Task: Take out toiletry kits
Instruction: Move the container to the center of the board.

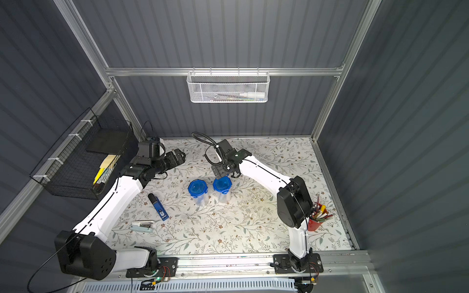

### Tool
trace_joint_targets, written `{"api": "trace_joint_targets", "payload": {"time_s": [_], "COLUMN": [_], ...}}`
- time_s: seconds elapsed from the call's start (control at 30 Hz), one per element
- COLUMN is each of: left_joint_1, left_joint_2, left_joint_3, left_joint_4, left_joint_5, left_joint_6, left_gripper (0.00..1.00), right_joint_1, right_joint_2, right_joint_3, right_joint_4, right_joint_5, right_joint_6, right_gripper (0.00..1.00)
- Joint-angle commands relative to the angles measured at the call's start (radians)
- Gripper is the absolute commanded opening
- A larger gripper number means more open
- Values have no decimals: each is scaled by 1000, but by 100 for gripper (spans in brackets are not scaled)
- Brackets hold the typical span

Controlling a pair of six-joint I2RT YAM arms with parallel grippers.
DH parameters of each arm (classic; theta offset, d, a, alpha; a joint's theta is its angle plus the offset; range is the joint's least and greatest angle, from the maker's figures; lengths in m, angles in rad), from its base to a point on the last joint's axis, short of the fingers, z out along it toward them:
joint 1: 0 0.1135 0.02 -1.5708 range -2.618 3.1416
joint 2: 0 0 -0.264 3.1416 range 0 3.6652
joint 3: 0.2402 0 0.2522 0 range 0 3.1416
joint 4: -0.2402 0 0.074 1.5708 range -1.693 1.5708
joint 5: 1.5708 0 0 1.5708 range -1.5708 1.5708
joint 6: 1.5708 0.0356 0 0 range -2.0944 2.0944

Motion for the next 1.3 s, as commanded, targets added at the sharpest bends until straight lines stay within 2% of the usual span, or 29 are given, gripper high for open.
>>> {"api": "trace_joint_targets", "payload": {"time_s": [0.0, 0.23, 0.77, 1.03, 1.27], "left_joint_1": [6, 5, 6, 6, 6], "left_joint_2": [-9, -11, -11, -22, -16], "left_joint_3": [-2, -6, -17, -26, -28], "left_joint_4": [1, 9, 24, 29, 32], "left_joint_5": [-18, -11, 4, 4, 7], "left_joint_6": [3, 4, 0, -3, -5], "left_gripper": [100, 100, 100, 100, 100], "right_joint_1": [14, 18, 21, 20, 20], "right_joint_2": [40, 38, 35, 72, 90], "right_joint_3": [4, 19, 59, 73, 68], "right_joint_4": [-77, -58, -30, -24, -14], "right_joint_5": [14, 67, 36, 92, 35], "right_joint_6": [10, 3, -15, -58, -33], "right_gripper": [99, 99, 99, 99, 99]}}
